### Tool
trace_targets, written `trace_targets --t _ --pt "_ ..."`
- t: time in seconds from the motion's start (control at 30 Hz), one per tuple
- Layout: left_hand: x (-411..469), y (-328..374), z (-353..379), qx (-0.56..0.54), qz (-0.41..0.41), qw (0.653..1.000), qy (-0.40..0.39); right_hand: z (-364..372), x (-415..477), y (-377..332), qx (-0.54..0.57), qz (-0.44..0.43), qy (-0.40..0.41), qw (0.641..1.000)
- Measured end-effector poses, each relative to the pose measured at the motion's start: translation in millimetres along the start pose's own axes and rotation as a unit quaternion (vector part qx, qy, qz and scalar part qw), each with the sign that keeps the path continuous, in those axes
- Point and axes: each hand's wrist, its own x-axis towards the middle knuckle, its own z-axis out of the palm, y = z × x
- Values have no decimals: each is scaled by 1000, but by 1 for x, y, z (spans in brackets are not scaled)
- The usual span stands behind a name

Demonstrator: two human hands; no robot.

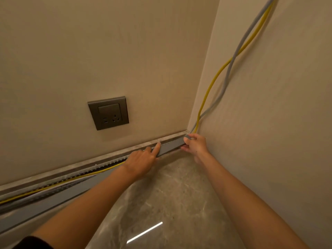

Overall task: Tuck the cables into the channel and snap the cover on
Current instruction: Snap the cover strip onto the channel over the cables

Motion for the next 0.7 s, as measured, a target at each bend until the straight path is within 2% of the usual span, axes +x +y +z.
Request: trace_targets --t 0.33,0.7 --pt "42 -13 10 44 9 999 -5 11 43 16 48 32 28 998" --pt "48 -18 21 46 -23 999 -11 11 58 25 -54 -18 52 997"
